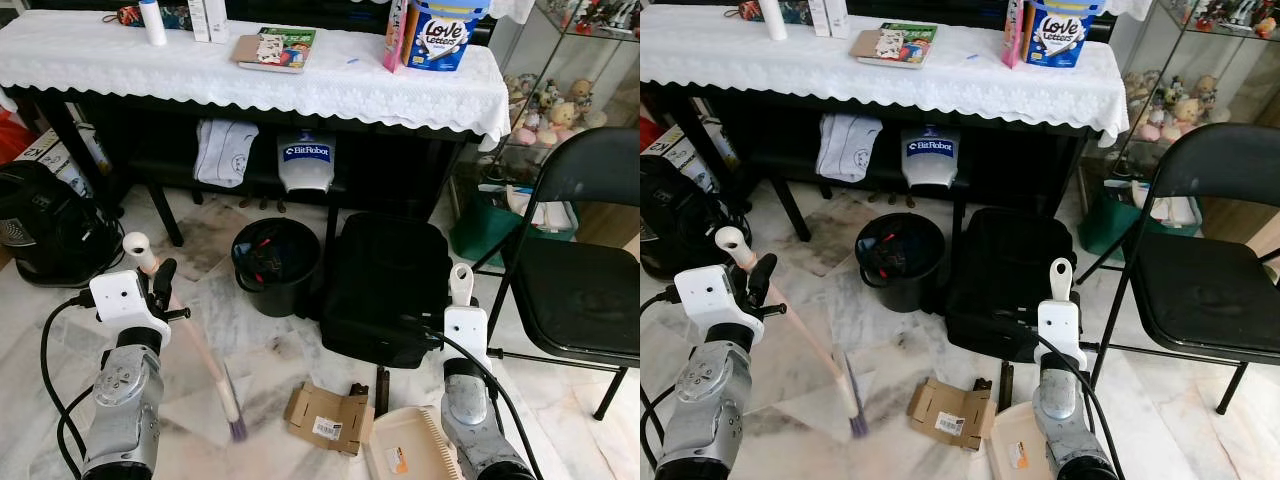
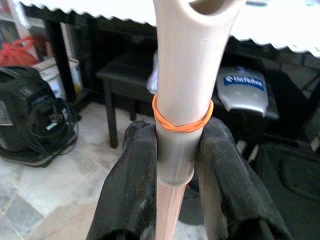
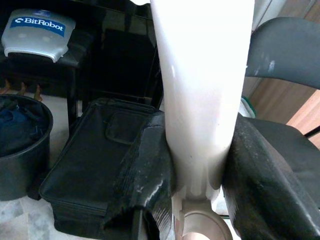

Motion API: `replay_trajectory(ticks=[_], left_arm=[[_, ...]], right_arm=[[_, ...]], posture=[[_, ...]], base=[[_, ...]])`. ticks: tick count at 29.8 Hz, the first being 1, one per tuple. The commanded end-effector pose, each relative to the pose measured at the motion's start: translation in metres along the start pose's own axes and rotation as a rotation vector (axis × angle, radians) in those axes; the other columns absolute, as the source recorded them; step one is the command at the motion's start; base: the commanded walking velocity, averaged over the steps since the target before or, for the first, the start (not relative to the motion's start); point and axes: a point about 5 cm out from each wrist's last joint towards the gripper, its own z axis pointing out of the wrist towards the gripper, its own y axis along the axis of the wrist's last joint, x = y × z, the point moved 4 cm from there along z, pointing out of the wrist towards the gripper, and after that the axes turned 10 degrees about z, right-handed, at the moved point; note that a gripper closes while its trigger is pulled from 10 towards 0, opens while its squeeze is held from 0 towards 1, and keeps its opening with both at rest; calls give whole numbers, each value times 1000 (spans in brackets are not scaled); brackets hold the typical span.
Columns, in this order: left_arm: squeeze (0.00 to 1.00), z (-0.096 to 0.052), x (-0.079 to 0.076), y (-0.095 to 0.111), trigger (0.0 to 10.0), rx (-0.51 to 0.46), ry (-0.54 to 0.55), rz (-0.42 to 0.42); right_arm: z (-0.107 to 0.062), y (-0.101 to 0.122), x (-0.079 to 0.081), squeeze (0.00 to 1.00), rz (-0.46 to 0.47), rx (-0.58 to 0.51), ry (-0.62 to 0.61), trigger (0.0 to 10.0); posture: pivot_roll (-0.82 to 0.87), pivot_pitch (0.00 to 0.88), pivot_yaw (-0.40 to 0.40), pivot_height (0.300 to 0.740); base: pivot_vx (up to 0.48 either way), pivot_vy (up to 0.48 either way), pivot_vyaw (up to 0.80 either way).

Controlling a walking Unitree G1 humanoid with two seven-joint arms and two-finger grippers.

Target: Sweep floor

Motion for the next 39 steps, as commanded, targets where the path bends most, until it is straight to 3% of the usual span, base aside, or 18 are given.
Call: replay_trajectory(ticks=[1,12,21,39], left_arm=[[0,-2,-8,-2,10000,-13,-21,10],[0,-7,-21,-7,10000,-7,-56,13],[0,-8,-28,-7,10000,-22,-82,25],[0,-9,-34,-13,10000,7,-120,40]], right_arm=[[0,2,1,0,6,-11,5,10000],[1,5,2,0,20,-28,16,10000],[1,6,2,0,23,-29,14,10000],[2,3,-2,0,8,-16,-8,10000]], posture=[[87,87,-39,740],[84,92,-39,740],[83,95,-40,740],[83,97,-39,740]], base=[[0,0,0],[0,0,0],[-318,0,0],[0,0,0]])
